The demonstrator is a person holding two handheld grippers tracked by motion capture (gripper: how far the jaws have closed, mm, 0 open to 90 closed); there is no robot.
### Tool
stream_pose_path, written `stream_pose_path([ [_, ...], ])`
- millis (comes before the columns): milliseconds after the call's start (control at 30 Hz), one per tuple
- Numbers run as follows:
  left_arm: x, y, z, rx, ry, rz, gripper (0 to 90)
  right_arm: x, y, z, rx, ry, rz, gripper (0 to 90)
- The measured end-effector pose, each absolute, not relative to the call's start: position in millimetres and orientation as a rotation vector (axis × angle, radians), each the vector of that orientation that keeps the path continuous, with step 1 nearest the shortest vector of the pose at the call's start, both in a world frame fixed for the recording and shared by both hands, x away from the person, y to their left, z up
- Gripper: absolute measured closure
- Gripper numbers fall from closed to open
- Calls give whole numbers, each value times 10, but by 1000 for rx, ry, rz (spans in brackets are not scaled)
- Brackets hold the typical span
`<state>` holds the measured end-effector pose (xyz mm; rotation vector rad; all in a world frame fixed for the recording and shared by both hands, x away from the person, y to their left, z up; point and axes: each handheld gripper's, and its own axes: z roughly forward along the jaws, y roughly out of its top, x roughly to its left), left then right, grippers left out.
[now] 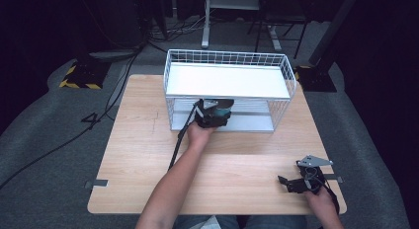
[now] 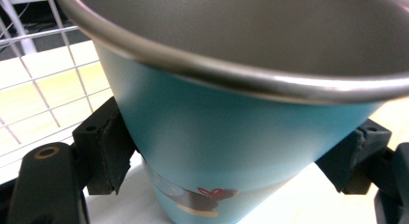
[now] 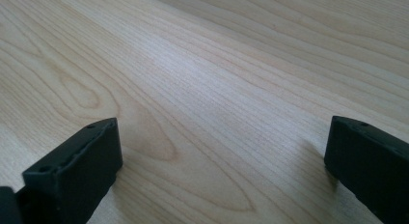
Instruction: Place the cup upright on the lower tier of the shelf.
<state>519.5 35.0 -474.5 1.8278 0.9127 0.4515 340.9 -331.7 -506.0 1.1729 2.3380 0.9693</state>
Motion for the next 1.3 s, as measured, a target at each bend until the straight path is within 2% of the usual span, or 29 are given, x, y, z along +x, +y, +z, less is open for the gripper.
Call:
stream_pose_path([
  [200, 5208, 373, -4756, 1803, 936, 410, 167, 3409, -3317, -5060, 1173, 2338, 969, 1],
  [300, 5178, 379, -4721, 1778, 949, 435, 144, 3409, -3316, -5060, 1173, 2338, 969, 1],
  [500, 5137, 411, -4713, 1744, 935, 427, 14, 3409, -3317, -5060, 1173, 2338, 970, 1],
  [600, 5088, 456, -4709, 1747, 966, 468, 18, 3409, -3317, -5060, 1173, 2338, 969, 1],
  [700, 5036, 540, -4710, 1777, 868, 426, 18, 3409, -3317, -5060, 1173, 2338, 970, 1],
  [800, 4939, 620, -4667, 1754, 881, 469, 19, 3412, -3317, -5060, 1170, 2340, 970, 1],
  [900, 4863, 734, -4618, 1760, 880, 409, 19, 3423, -3315, -5060, 1167, 2341, 971, 1],
  [1000, 4777, 792, -4613, 1762, 858, 436, 49, 3430, -3315, -5060, 1165, 2342, 971, 1],
  [1300, 4389, 1008, -4478, 1747, 793, 426, 52, 3492, -3327, -5061, 1133, 2366, 985, 1],
])
